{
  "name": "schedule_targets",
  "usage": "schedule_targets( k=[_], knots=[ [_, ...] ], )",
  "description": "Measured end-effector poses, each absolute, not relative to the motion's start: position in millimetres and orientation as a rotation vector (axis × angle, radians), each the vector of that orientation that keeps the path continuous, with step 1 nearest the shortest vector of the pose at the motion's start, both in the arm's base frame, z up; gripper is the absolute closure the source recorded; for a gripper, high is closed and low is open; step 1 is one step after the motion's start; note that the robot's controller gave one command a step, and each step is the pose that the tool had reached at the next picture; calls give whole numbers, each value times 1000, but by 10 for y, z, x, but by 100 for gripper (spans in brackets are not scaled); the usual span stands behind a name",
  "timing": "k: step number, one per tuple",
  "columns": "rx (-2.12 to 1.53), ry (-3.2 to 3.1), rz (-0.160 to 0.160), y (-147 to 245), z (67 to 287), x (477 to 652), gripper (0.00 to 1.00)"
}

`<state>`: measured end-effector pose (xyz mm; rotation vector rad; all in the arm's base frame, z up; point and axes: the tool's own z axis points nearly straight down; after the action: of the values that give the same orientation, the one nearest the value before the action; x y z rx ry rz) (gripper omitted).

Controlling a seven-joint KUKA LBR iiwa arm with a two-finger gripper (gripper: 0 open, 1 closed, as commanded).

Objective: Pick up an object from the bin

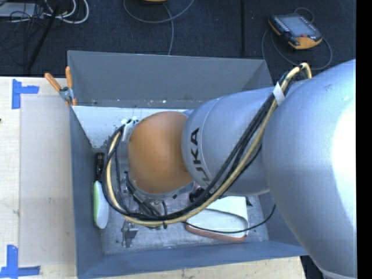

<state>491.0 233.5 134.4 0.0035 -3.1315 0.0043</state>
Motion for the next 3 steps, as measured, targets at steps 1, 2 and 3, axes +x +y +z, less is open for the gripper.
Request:
schedule_targets(
  k=[1, 2, 3],
  knots=[
    [-6, -3138, 2, 2323, 1383, 4936, 100],
    [-8, -3138, 1, 2322, 1383, 4936, 100],
    [358, -3117, 2, 2395, 1522, 5006, 100]
  ],
)
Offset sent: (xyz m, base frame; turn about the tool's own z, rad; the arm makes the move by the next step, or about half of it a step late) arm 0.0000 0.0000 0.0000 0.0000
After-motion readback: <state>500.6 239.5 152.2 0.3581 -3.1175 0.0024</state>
